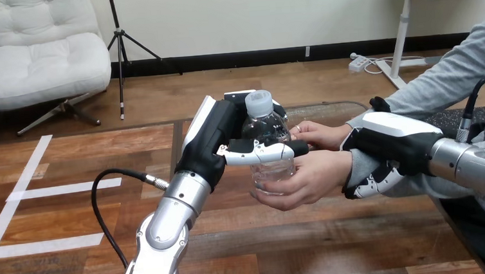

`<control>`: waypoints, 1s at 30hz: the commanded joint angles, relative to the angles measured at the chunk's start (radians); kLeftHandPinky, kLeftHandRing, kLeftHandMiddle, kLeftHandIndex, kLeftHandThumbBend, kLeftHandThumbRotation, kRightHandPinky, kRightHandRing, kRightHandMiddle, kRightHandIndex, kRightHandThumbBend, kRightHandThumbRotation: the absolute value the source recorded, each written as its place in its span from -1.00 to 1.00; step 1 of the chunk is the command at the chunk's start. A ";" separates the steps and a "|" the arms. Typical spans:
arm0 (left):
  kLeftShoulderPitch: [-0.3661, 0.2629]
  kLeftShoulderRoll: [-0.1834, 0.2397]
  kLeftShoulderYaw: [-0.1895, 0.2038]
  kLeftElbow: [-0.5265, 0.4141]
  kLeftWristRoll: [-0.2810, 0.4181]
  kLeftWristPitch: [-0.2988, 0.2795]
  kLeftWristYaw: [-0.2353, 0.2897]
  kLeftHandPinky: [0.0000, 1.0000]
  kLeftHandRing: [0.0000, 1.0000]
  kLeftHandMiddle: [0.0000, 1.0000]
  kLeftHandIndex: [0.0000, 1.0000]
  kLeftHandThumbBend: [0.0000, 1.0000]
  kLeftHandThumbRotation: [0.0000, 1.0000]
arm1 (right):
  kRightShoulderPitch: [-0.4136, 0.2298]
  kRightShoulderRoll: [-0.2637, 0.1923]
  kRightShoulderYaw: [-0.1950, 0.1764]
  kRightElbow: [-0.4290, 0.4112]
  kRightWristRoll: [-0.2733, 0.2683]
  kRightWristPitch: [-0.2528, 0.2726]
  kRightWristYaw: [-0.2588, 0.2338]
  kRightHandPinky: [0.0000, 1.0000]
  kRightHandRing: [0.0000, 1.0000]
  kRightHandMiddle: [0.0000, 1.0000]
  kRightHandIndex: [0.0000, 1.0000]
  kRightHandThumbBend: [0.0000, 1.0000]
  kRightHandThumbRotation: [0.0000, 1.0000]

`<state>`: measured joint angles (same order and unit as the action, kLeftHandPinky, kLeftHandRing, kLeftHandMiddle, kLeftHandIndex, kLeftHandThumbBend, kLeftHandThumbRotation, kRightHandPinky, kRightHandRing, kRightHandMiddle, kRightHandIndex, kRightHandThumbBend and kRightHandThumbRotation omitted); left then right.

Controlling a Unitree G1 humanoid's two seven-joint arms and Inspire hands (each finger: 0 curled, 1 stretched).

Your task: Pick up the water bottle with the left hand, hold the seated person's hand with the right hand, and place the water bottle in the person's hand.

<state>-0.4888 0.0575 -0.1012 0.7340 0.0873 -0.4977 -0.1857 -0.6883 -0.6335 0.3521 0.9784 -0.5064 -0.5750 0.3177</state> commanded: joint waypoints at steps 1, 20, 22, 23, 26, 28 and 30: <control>-0.066 -0.010 0.013 -0.001 -0.011 -0.005 0.006 -0.38 -0.30 -0.21 -0.22 0.60 -1.00 | -0.068 -0.004 -0.059 -0.069 0.058 -0.028 -0.014 -0.56 -0.47 -0.34 -0.25 -0.04 -1.00; -0.052 -0.007 0.011 -0.027 -0.013 -0.002 -0.002 -0.36 -0.28 -0.21 -0.21 0.59 -1.00 | -0.067 -0.003 -0.059 -0.069 0.057 -0.025 -0.013 -0.54 -0.45 -0.32 -0.24 -0.04 -1.00; -0.052 -0.008 0.011 -0.028 -0.015 -0.003 -0.005 -0.35 -0.28 -0.21 -0.21 0.59 -1.00 | -0.068 -0.003 -0.059 -0.067 0.057 -0.028 -0.014 -0.54 -0.45 -0.32 -0.24 -0.04 -1.00; -0.051 -0.008 0.011 -0.033 -0.018 0.002 -0.009 -0.35 -0.28 -0.21 -0.21 0.60 -1.00 | -0.068 -0.003 -0.058 -0.068 0.057 -0.027 -0.014 -0.54 -0.45 -0.32 -0.24 -0.04 -1.00; -0.048 -0.009 0.013 -0.044 -0.027 0.018 -0.018 -0.35 -0.28 -0.21 -0.21 0.59 -1.00 | -0.069 -0.002 -0.058 -0.067 0.057 -0.024 -0.013 -0.54 -0.45 -0.32 -0.24 -0.04 -1.00; -0.046 -0.011 0.016 -0.050 -0.034 0.030 -0.024 -0.35 -0.28 -0.21 -0.21 0.59 -1.00 | -0.069 -0.001 -0.058 -0.064 0.058 -0.023 -0.011 -0.54 -0.45 -0.32 -0.24 -0.04 -1.00; -0.043 -0.010 0.016 -0.056 -0.041 0.034 -0.034 -0.34 -0.27 -0.21 -0.20 0.58 -1.00 | -0.070 -0.001 -0.057 -0.064 0.057 -0.024 -0.012 -0.54 -0.45 -0.32 -0.24 -0.04 -1.00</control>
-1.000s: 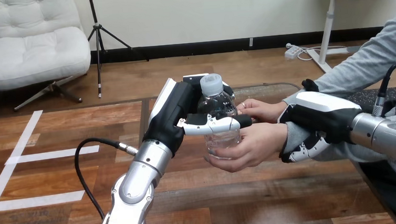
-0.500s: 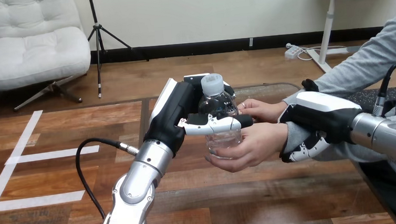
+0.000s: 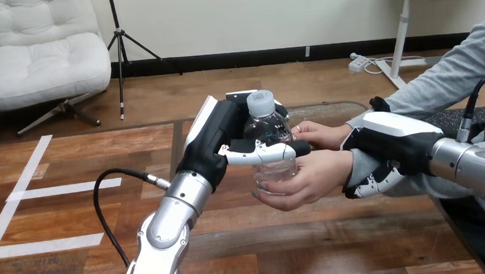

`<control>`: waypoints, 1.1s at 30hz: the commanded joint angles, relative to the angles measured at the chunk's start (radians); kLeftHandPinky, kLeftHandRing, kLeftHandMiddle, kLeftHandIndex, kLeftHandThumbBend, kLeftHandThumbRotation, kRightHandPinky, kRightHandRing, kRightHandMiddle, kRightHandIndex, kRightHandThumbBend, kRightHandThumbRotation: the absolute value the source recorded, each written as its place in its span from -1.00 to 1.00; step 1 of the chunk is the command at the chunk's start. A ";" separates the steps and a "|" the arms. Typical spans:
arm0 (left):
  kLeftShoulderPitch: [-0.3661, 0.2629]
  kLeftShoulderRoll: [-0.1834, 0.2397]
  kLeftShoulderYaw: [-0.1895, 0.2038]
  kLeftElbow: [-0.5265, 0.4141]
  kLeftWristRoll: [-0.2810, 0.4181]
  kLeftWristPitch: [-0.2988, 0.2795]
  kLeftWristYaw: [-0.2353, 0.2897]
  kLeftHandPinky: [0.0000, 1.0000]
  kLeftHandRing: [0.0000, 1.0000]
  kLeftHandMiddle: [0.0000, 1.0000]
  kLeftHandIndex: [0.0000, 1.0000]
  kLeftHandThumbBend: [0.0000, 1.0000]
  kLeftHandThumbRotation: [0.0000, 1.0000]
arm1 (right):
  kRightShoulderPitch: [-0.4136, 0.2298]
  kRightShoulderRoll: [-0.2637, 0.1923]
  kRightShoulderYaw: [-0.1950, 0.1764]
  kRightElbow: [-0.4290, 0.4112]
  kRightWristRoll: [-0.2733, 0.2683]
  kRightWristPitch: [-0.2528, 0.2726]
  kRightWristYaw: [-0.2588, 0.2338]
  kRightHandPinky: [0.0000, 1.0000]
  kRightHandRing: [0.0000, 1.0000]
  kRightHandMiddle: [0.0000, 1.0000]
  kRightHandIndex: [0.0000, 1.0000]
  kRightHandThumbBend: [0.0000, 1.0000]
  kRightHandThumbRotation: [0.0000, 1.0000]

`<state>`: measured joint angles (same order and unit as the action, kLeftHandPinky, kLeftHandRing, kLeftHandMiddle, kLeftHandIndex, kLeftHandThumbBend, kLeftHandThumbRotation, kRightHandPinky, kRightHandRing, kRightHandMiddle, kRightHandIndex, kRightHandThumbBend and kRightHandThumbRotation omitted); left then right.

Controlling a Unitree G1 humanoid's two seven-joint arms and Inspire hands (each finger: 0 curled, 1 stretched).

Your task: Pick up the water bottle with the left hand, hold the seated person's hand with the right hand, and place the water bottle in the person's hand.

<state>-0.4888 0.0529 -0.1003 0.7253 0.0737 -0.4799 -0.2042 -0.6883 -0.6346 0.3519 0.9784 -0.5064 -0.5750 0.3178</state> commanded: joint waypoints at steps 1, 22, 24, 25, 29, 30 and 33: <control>-0.043 -0.005 0.015 -0.050 -0.030 0.017 -0.019 -0.34 -0.27 -0.21 -0.20 0.57 -1.00 | -0.070 0.001 -0.057 -0.065 0.056 -0.024 -0.013 -0.54 -0.45 -0.32 -0.24 -0.04 -1.00; -0.059 0.031 0.015 -0.032 -0.079 0.074 -0.168 0.25 0.42 0.53 0.50 0.93 -0.23 | -0.067 0.001 -0.057 -0.070 0.048 -0.019 -0.017 -0.56 -0.47 -0.34 -0.26 -0.03 -1.00; -0.065 0.035 0.016 -0.011 -0.072 0.063 -0.170 0.36 0.50 0.60 0.57 0.96 -0.09 | -0.068 0.001 -0.057 -0.066 0.050 -0.023 -0.016 -0.56 -0.47 -0.34 -0.26 -0.03 -1.00; -0.067 0.036 0.016 -0.005 -0.070 0.060 -0.171 0.45 0.57 0.66 0.63 0.98 0.05 | -0.068 0.001 -0.057 -0.065 0.050 -0.024 -0.016 -0.56 -0.47 -0.34 -0.26 -0.03 -1.00; -0.075 0.043 0.015 0.020 -0.053 0.048 -0.170 0.59 0.69 0.76 0.72 0.99 0.27 | -0.069 0.001 -0.058 -0.063 0.051 -0.023 -0.015 -0.56 -0.47 -0.34 -0.26 -0.03 -1.00; -0.077 0.045 0.014 0.024 -0.048 0.045 -0.169 0.62 0.72 0.79 0.74 0.99 0.34 | -0.069 0.001 -0.058 -0.063 0.051 -0.022 -0.015 -0.56 -0.47 -0.34 -0.26 -0.03 -1.00; -0.081 0.049 0.012 0.038 -0.034 0.032 -0.164 0.69 0.78 0.85 0.80 1.00 0.50 | -0.068 0.001 -0.059 -0.064 0.050 -0.023 -0.016 -0.56 -0.47 -0.34 -0.26 -0.03 -1.00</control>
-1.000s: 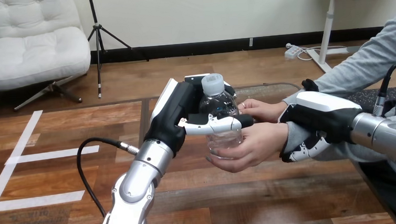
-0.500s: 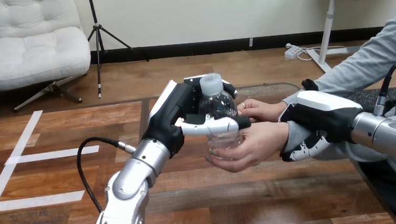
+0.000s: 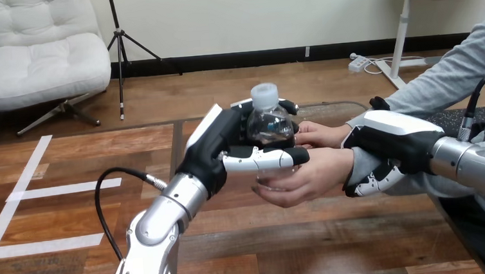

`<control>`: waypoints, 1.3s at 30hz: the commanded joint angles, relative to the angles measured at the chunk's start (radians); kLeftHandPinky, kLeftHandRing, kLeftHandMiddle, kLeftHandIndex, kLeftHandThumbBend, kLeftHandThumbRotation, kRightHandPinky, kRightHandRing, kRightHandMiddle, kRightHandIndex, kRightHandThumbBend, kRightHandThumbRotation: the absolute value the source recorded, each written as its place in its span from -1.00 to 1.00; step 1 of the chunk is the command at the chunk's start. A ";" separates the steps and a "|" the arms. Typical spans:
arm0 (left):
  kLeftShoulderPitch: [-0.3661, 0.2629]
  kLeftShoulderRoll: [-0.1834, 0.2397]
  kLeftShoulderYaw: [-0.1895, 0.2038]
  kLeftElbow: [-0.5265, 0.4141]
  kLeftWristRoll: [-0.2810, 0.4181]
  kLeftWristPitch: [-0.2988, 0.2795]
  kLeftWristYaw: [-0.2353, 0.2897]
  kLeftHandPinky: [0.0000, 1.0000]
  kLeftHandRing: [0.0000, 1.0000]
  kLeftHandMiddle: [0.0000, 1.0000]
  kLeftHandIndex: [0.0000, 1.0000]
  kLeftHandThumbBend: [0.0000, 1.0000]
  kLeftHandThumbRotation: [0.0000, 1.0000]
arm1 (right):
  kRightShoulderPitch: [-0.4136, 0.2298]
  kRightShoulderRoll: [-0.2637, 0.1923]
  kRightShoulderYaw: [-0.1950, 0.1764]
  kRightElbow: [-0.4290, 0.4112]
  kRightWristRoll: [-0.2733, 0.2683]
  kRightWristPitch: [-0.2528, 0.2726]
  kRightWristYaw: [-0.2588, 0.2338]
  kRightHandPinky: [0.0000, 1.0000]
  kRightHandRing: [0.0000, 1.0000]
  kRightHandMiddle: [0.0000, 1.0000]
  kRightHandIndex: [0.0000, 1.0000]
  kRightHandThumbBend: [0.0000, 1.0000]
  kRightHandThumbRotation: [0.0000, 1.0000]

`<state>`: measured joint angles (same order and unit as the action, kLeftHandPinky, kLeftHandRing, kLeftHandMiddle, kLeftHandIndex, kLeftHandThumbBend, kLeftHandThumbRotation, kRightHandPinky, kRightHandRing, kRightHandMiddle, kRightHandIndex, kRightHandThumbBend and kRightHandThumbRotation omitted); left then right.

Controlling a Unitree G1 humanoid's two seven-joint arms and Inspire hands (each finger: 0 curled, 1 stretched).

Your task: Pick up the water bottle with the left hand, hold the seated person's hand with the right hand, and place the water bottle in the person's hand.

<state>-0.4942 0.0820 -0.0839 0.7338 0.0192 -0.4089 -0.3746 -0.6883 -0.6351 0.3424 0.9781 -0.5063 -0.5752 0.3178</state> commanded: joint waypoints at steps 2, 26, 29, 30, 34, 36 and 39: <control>-0.078 0.021 -0.004 0.040 0.028 -0.049 0.009 0.73 0.84 0.90 0.84 1.00 0.62 | -0.068 0.002 -0.050 -0.063 0.049 -0.025 -0.017 -0.56 -0.47 -0.34 -0.26 -0.03 -1.00; -0.068 -0.004 0.033 0.059 -0.021 -0.066 -0.015 1.00 1.00 1.00 1.00 1.00 1.00 | -0.067 0.003 -0.050 -0.061 0.049 -0.025 -0.013 -0.54 -0.45 -0.33 -0.24 -0.03 -1.00; -0.063 -0.009 0.038 0.051 -0.035 -0.064 -0.018 1.00 1.00 1.00 1.00 1.00 1.00 | -0.067 0.003 -0.050 -0.063 0.048 -0.020 -0.012 -0.55 -0.46 -0.33 -0.24 -0.03 -1.00; -0.061 -0.011 0.040 0.049 -0.039 -0.064 -0.018 1.00 1.00 1.00 1.00 1.00 1.00 | -0.066 0.003 -0.049 -0.063 0.048 -0.019 -0.012 -0.55 -0.46 -0.33 -0.24 -0.03 -1.00; -0.055 -0.014 0.045 0.039 -0.052 -0.062 -0.022 1.00 1.00 1.00 1.00 1.00 1.00 | -0.065 0.003 -0.050 -0.068 0.048 -0.014 -0.011 -0.56 -0.47 -0.34 -0.25 -0.03 -1.00; -0.052 -0.016 0.049 0.032 -0.062 -0.058 -0.030 1.00 1.00 1.00 1.00 1.00 1.00 | -0.064 0.002 -0.050 -0.074 0.049 -0.006 -0.005 -0.56 -0.47 -0.34 -0.25 -0.03 -1.00; -0.048 -0.019 0.053 0.024 -0.079 -0.054 -0.037 1.00 1.00 1.00 1.00 1.00 1.00 | -0.063 0.002 -0.051 -0.075 0.050 -0.005 -0.003 -0.56 -0.47 -0.34 -0.24 -0.03 -1.00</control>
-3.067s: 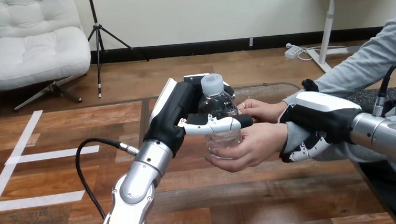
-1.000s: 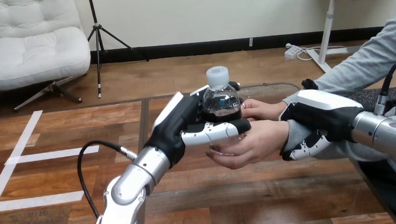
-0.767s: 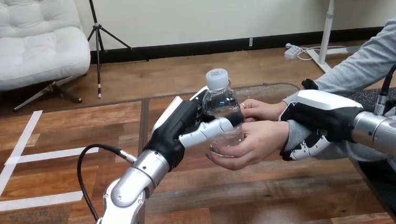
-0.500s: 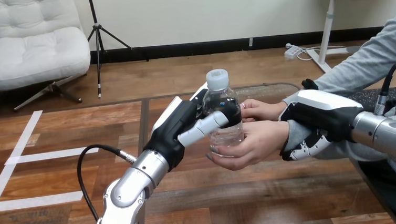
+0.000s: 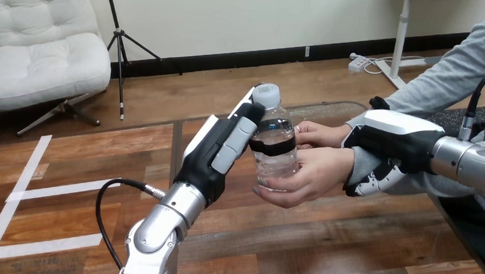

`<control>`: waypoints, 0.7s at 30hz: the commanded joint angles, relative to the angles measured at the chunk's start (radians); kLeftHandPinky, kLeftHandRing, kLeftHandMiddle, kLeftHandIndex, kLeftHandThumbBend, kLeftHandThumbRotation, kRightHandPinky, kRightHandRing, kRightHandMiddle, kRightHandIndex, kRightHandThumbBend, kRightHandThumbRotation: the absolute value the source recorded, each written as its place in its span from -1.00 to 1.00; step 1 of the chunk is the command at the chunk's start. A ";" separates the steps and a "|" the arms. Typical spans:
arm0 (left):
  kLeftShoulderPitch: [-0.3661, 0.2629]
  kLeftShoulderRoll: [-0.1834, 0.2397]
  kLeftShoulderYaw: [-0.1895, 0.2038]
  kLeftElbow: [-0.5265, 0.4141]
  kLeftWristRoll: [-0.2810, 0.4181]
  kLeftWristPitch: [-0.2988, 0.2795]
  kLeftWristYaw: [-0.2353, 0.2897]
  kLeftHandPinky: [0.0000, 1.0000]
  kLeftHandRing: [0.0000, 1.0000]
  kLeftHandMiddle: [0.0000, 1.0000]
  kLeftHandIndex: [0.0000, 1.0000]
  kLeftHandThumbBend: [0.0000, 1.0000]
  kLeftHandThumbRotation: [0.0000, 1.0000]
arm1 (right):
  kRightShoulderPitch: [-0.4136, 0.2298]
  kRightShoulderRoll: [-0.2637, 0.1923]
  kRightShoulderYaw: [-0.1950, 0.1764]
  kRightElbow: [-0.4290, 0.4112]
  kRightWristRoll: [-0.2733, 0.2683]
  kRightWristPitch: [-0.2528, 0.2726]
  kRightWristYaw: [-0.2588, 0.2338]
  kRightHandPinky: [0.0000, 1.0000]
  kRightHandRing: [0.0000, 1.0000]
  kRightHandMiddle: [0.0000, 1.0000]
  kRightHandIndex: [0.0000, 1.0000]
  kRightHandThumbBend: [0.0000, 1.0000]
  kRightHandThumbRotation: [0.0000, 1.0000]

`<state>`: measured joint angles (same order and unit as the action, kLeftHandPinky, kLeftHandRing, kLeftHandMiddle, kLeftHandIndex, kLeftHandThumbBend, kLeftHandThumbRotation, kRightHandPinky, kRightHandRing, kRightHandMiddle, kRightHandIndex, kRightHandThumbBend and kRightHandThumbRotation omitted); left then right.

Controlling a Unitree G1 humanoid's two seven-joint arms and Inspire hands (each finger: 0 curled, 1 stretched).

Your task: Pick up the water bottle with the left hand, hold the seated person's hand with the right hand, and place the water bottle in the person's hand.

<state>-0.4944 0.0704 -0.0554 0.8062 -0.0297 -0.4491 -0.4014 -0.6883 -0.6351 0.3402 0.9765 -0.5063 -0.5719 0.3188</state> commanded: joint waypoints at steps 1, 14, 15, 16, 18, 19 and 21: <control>-0.047 -0.008 0.025 -0.049 -0.034 -0.013 -0.012 1.00 1.00 1.00 1.00 1.00 1.00 | -0.063 0.002 -0.048 -0.073 0.050 -0.009 -0.004 -0.56 -0.47 -0.34 -0.24 -0.03 -1.00; -0.025 -0.011 0.034 -0.094 -0.065 0.009 -0.007 1.00 1.00 1.00 1.00 1.00 1.00 | -0.065 0.003 -0.054 -0.058 0.064 -0.022 0.001 -0.45 -0.36 -0.24 -0.18 0.08 -0.87; -0.024 -0.011 0.035 -0.097 -0.066 0.010 -0.007 1.00 1.00 1.00 1.00 1.00 1.00 | -0.065 0.002 -0.054 -0.059 0.065 -0.020 0.002 -0.43 -0.34 -0.22 -0.15 0.12 -0.80; -0.023 -0.011 0.035 -0.099 -0.066 0.011 -0.007 1.00 1.00 1.00 1.00 1.00 1.00 | -0.064 0.002 -0.053 -0.060 0.066 -0.019 0.002 -0.39 -0.31 -0.19 -0.12 0.17 -0.71; -0.019 -0.011 0.037 -0.105 -0.068 0.013 -0.006 1.00 1.00 1.00 1.00 1.00 1.00 | -0.063 0.001 -0.051 -0.065 0.066 -0.011 0.002 -0.35 -0.26 -0.15 -0.08 0.24 -0.62; -0.019 -0.012 0.038 -0.107 -0.068 0.014 -0.006 1.00 1.00 1.00 1.00 1.00 1.00 | -0.063 0.000 -0.050 -0.065 0.065 -0.009 0.002 -0.32 -0.23 -0.12 -0.05 0.27 -0.58; -0.015 -0.012 0.040 -0.112 -0.071 0.018 -0.007 1.00 1.00 1.00 1.00 1.00 1.00 | -0.062 -0.001 -0.048 -0.069 0.063 -0.005 0.000 -0.25 -0.16 -0.05 0.01 0.35 -0.49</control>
<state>-0.4897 0.0611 -0.0340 0.7558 -0.0789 -0.4365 -0.4117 -0.6883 -0.6357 0.3383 0.9729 -0.4811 -0.5694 0.3296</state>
